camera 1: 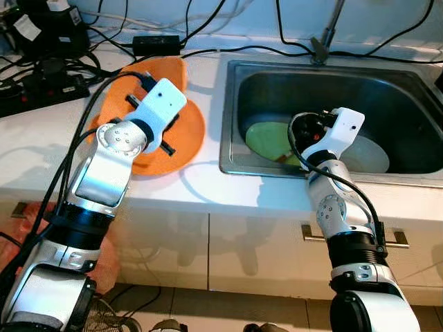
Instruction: Kitchen organization
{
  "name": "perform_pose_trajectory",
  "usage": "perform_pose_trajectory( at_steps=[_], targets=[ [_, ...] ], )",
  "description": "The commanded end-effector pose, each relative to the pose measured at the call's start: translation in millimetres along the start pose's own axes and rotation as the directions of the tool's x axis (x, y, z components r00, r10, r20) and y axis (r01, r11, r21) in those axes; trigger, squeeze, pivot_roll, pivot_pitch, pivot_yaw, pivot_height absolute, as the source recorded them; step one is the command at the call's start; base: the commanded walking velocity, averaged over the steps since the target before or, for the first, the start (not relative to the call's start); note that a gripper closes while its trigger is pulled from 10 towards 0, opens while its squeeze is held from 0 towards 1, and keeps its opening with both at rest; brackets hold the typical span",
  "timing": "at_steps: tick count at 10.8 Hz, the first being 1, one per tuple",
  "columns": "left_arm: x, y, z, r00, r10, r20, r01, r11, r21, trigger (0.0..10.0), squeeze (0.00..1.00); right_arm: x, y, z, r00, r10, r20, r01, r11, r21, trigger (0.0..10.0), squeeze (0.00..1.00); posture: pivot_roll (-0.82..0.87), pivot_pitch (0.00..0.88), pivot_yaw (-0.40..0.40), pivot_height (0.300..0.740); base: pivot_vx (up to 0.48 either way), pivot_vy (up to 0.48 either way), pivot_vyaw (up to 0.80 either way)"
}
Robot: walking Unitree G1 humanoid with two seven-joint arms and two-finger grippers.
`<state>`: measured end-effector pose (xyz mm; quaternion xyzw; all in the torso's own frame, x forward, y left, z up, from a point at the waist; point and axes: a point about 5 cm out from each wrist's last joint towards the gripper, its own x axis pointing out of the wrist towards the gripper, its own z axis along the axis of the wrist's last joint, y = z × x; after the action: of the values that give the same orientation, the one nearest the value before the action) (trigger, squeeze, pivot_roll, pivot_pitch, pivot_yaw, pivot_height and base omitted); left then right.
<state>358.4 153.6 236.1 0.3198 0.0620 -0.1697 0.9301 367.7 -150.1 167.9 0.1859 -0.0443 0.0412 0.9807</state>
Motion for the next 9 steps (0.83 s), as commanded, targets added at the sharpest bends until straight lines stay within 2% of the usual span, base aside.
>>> perform_pose_trajectory(
  at_steps=[1, 3, 5, 7, 9],
  targets=[
    [3.9, -10.4, -13.8, 0.997, -0.054, -0.059, 0.053, 0.998, -0.023, 0.0, 0.0, 0.8, 0.7, 0.0, 1.0, 0.006, -0.009, -0.006, 1.0, 0.007, 10.0, 0.0, 0.07, 0.071, -0.019, 0.74, 0.0, 0.0, 0.0],
    [5.6, -8.2, -9.9, 1.0, -0.014, -0.02, 0.015, 1.0, 0.023, 0.0, 0.0, 0.8, 0.9, -0.5, 1.0, 0.005, -0.01, -0.005, 1.0, 0.009, 10.0, 0.0, 0.07, 0.07, -0.017, 0.74, 0.0, 0.0, 0.0],
    [6.3, -6.0, -4.1, 1.0, 0.015, 0.022, -0.016, 0.999, 0.031, 0.0, 0.0, 0.8, 0.9, -0.6, 1.0, 0.004, -0.01, -0.004, 1.0, 0.009, 10.0, 0.0, 0.07, 0.07, -0.018, 0.74, 0.0, 0.0, 0.0],
    [6.3, -3.1, 5.9, 0.994, 0.058, 0.093, -0.066, 0.994, 0.089, 0.0, 0.0, 0.8, 1.0, -0.6, 1.0, 0.005, -0.009, -0.004, 1.0, 0.011, 10.0, 0.0, 0.07, 0.07, -0.018, 0.74, 0.0, 0.0, 0.0],
    [2.8, 3.7, 32.0, 0.957, 0.137, 0.257, -0.192, 0.96, 0.204, 0.3, 0.0, 0.9, 1.3, -0.9, 1.0, 0.005, -0.01, -0.005, 1.0, 0.014, 10.0, 0.0, 0.07, 0.07, -0.019, 0.74, 0.0, 0.0, 0.0]
  ],
)
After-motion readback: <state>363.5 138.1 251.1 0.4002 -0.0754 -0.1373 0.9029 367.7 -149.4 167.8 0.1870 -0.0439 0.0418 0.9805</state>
